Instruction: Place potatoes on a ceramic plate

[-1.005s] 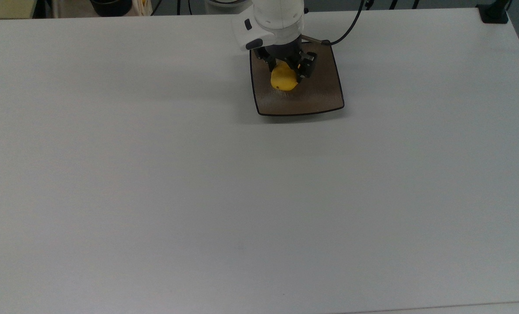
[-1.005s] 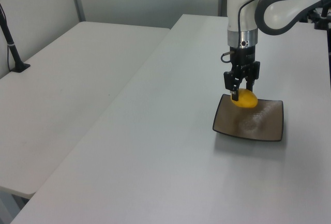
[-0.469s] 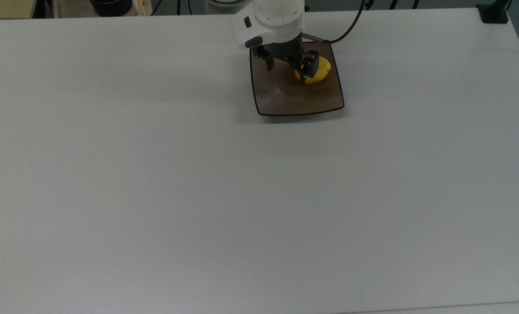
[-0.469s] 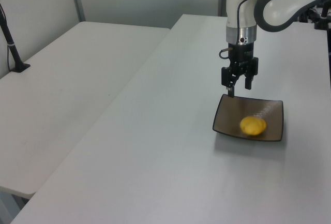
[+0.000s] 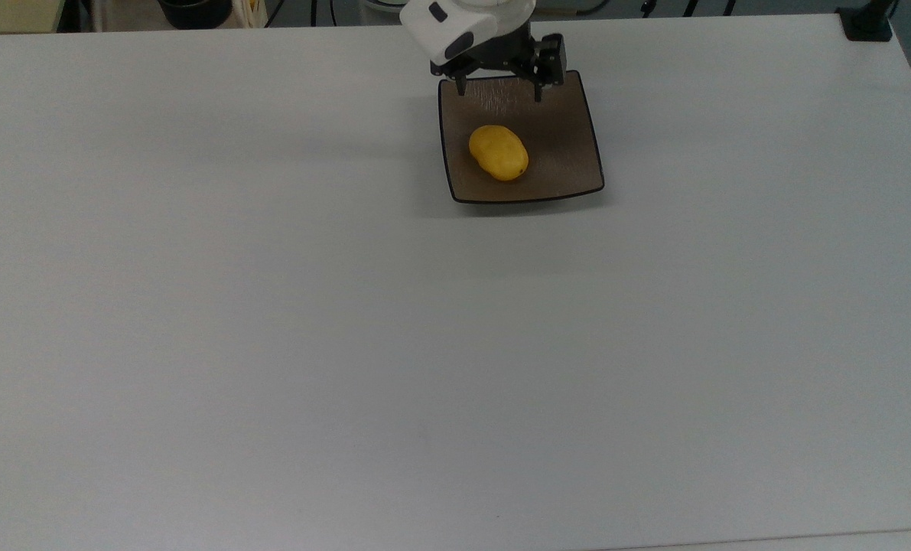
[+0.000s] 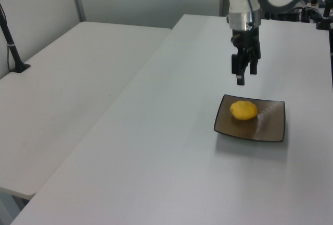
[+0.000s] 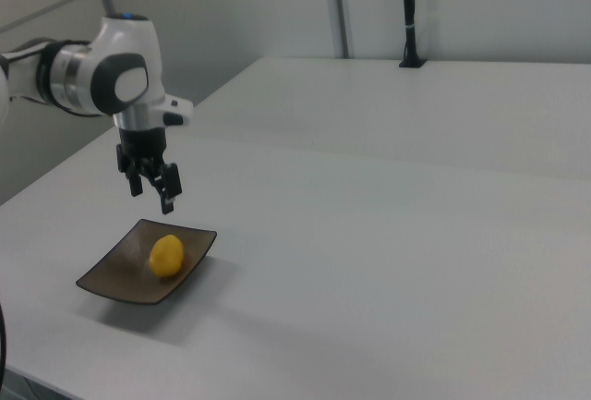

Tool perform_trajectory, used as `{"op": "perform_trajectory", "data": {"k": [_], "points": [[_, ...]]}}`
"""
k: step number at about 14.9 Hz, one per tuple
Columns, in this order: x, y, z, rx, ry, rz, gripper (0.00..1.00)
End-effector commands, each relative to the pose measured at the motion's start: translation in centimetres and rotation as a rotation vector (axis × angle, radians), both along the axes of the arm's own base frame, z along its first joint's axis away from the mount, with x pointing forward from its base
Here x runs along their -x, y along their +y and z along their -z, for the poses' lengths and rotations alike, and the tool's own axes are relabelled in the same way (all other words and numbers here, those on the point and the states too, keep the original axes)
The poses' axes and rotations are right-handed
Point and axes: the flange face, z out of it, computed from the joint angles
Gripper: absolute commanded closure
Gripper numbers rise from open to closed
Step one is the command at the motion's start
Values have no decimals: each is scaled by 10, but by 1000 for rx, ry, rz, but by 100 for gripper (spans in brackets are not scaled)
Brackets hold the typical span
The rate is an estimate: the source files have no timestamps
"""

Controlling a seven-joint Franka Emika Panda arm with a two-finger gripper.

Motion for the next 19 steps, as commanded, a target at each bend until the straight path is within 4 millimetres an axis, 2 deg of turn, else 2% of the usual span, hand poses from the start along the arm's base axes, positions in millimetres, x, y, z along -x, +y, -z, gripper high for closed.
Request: {"op": "perform_trajectory", "data": {"k": [1,4,6,7,10,15,19], "points": [[13,-20,-44,59,-85,-207,0],[16,-67,-81,86,-162,-303,0],[19,-90,-90,70,-146,-286,0],[16,-94,-99,60,-144,-262,0],[5,-103,-106,52,-117,-174,0],[-21,-116,-103,44,-124,-117,0],[-28,-128,-99,38,-129,-99,0]]}}
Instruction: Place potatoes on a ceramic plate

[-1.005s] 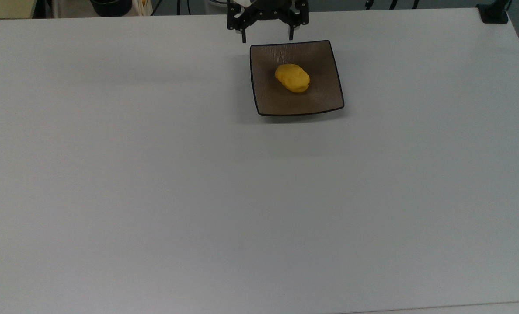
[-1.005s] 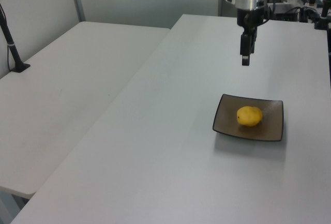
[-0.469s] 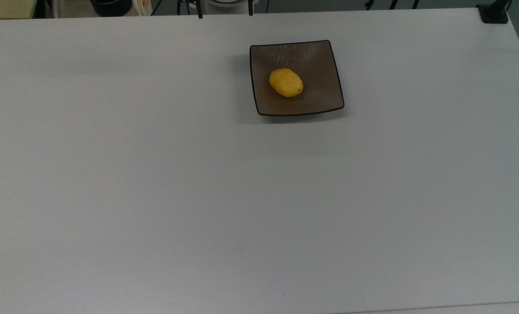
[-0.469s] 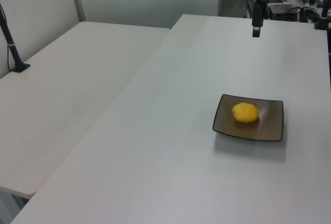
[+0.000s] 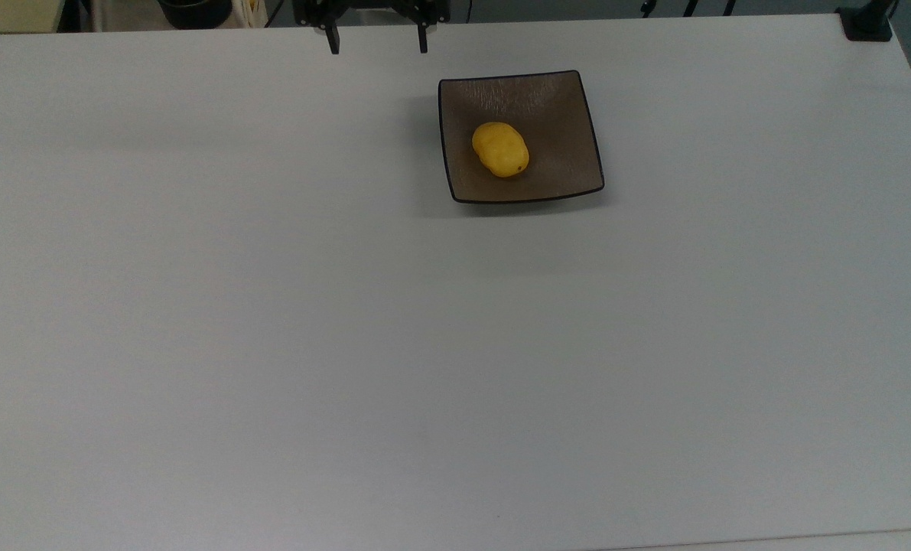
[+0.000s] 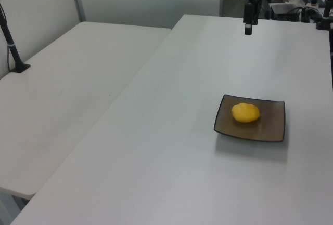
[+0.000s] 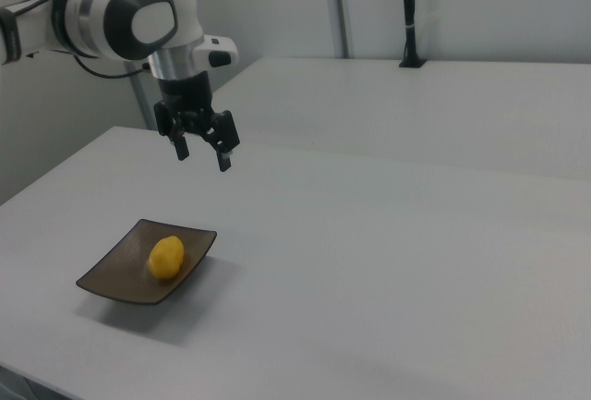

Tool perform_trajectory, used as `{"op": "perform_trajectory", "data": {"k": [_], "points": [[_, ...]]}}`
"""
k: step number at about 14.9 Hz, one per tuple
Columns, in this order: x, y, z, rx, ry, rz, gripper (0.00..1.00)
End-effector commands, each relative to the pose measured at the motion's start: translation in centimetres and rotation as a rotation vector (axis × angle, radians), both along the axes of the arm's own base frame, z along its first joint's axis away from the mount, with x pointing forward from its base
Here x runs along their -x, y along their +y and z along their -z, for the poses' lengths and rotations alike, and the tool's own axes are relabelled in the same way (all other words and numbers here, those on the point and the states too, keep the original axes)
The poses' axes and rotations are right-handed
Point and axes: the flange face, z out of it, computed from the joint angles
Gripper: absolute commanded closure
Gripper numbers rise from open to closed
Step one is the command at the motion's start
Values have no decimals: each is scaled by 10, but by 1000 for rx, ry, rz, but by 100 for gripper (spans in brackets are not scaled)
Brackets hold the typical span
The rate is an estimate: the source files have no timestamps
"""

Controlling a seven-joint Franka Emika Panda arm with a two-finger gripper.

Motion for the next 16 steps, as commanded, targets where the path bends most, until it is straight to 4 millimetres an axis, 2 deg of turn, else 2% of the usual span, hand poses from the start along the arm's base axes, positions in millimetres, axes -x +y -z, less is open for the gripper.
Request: {"op": "perform_trajectory", "data": {"k": [1,4,6,11,16], "points": [[-10,-3,-4,-22,-12,24,0],[-9,13,-5,-12,-38,-6,0],[-6,17,-6,-9,-39,-11,0],[-6,15,-7,-10,-36,-9,0],[-8,2,-7,-11,-33,-15,0]]}}
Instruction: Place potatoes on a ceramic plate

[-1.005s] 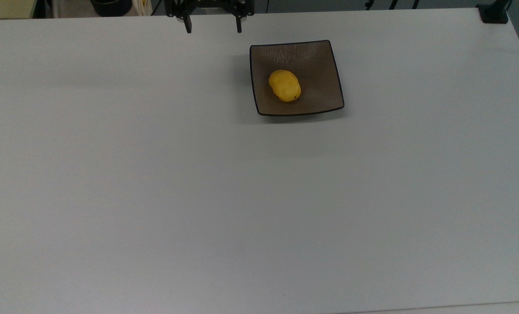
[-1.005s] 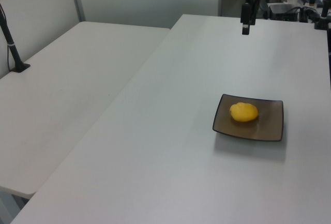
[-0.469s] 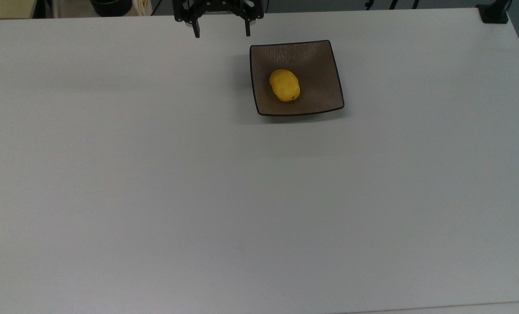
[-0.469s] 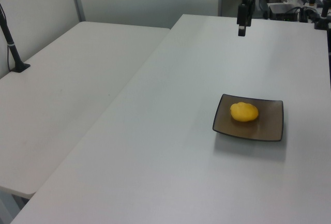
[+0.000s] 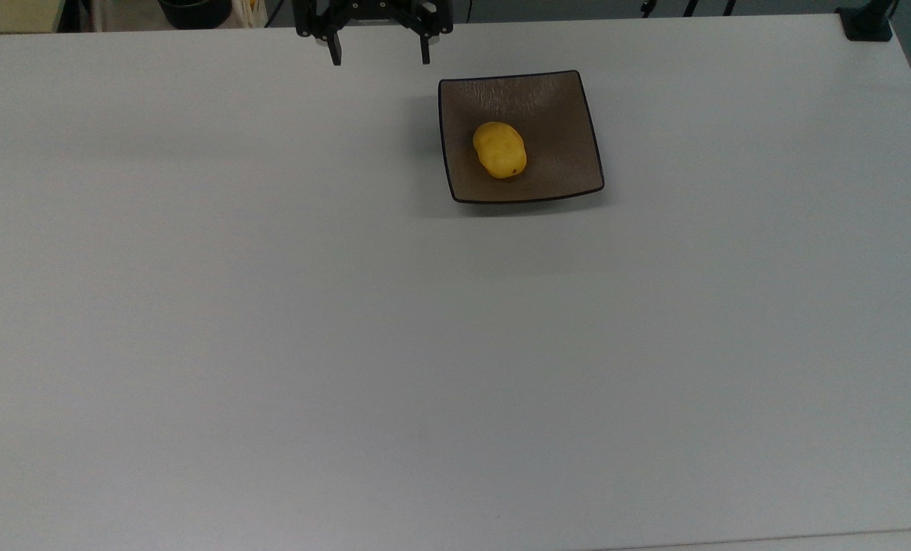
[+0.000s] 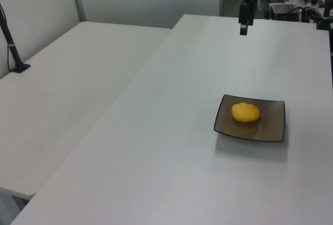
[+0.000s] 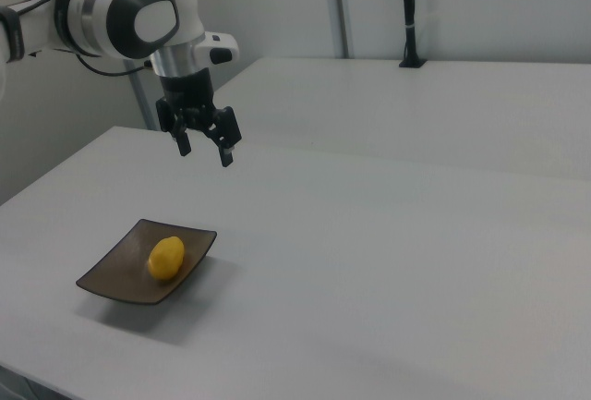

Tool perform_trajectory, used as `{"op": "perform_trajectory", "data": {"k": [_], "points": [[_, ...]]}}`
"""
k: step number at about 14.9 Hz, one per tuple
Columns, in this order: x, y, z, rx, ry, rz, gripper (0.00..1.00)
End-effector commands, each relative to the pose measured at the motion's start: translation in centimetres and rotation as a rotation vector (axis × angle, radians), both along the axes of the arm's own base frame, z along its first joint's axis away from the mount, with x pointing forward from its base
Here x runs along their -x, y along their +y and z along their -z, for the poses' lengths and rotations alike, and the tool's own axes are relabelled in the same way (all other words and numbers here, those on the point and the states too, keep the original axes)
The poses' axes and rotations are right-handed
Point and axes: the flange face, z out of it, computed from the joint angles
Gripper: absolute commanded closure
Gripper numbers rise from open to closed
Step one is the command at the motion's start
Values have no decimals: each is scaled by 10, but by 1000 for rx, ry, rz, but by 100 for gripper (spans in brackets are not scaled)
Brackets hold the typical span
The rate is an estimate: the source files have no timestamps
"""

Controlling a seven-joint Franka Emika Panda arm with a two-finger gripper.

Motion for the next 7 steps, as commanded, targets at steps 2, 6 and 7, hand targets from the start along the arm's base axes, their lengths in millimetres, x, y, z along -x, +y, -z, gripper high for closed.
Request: {"op": "perform_trajectory", "data": {"k": [2,6,7], "points": [[0,-7,-6,-9,-13,-1,0],[0,-10,-6,-11,-12,4,0],[0,-12,-6,-11,-12,7,0]]}}
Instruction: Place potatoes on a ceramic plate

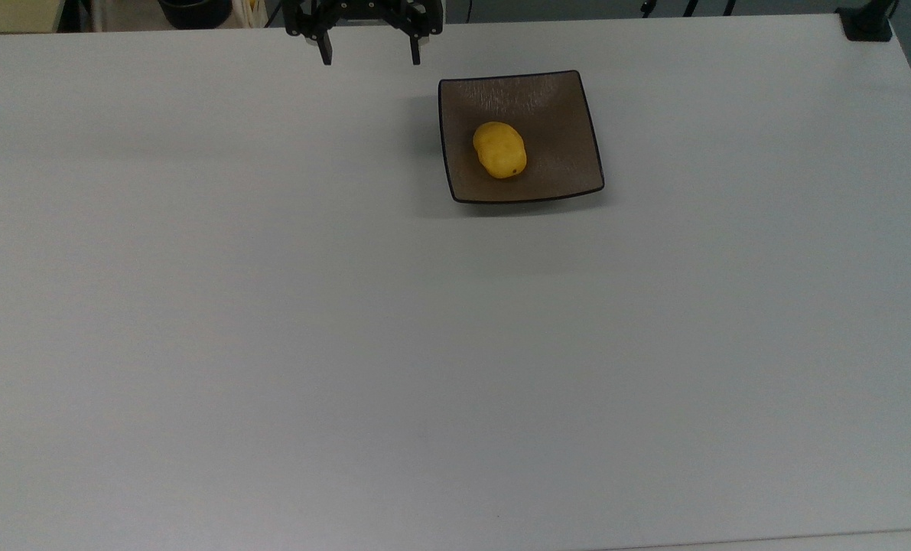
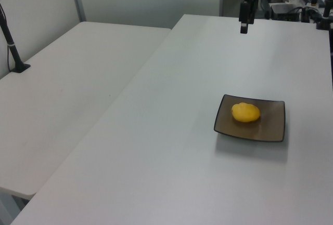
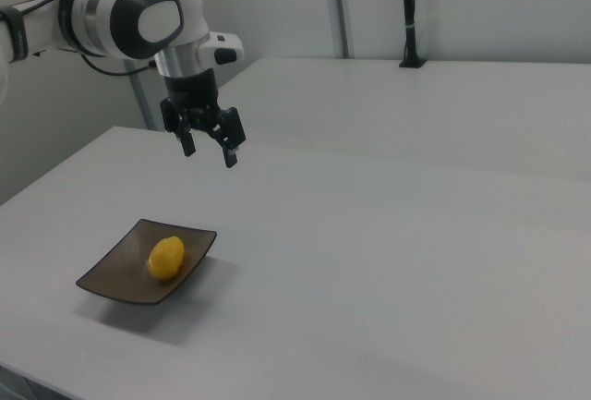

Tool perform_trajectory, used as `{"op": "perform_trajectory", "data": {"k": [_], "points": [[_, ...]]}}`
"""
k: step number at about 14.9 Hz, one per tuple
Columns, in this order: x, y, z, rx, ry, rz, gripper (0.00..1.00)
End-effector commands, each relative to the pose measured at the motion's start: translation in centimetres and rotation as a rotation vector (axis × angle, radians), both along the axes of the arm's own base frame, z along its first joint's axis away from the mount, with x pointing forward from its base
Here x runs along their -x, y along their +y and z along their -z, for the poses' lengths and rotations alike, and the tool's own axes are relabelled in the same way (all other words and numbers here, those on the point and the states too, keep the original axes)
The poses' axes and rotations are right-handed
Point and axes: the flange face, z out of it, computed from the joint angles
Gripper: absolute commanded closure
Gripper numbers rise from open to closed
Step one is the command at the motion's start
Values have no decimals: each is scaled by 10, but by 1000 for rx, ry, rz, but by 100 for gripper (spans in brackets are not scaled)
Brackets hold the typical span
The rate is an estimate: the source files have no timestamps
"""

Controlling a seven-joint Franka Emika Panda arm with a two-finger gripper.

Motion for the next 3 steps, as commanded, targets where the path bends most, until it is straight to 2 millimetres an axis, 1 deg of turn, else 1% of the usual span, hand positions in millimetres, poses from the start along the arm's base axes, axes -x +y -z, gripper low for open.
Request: {"op": "perform_trajectory", "data": {"k": [1,3], "points": [[0,-6,-7,-10,-14,-3,0],[0,-5,-6,-12,-14,-4,0]]}}
